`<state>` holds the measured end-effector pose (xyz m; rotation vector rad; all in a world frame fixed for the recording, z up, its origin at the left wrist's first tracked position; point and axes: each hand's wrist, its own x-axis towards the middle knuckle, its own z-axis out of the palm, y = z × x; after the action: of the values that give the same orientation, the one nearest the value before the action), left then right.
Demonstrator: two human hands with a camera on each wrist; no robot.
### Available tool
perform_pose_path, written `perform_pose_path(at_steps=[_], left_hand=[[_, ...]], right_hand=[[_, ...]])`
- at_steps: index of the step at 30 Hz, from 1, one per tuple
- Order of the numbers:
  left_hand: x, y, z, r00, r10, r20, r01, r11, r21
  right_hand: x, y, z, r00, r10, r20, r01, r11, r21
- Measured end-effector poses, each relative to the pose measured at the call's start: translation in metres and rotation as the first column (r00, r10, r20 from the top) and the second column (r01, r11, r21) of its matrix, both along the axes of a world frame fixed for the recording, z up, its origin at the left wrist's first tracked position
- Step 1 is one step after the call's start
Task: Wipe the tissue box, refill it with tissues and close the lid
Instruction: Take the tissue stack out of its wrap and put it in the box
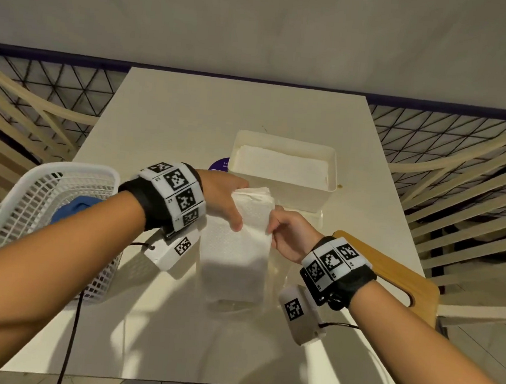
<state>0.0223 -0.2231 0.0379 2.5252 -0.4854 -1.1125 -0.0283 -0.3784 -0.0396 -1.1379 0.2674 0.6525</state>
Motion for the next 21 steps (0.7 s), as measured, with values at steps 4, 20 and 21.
perform_pose_path(at_steps=[4,20,21], left_hand=[[0.006,0.010,0.040,0.997,0.073,-0.027,-0.075,0.993,-0.087],[0.081,0.009,0.064,0.624,0.723,-0.298,-0.705,0.354,-0.615],[0.085,0.001,0.054,0.609,0.736,-0.295,-0.715,0.349,-0.606]], right_hand=[[0.004,-0.015,0.019,0.997,-0.020,-0.080,0.029,0.993,0.117],[0.082,-0.088,0.116,0.925,-0.356,0.131,0.340,0.932,0.126],[0.090,-0.090,0.119,0.926,-0.344,0.157,0.336,0.939,0.075]])
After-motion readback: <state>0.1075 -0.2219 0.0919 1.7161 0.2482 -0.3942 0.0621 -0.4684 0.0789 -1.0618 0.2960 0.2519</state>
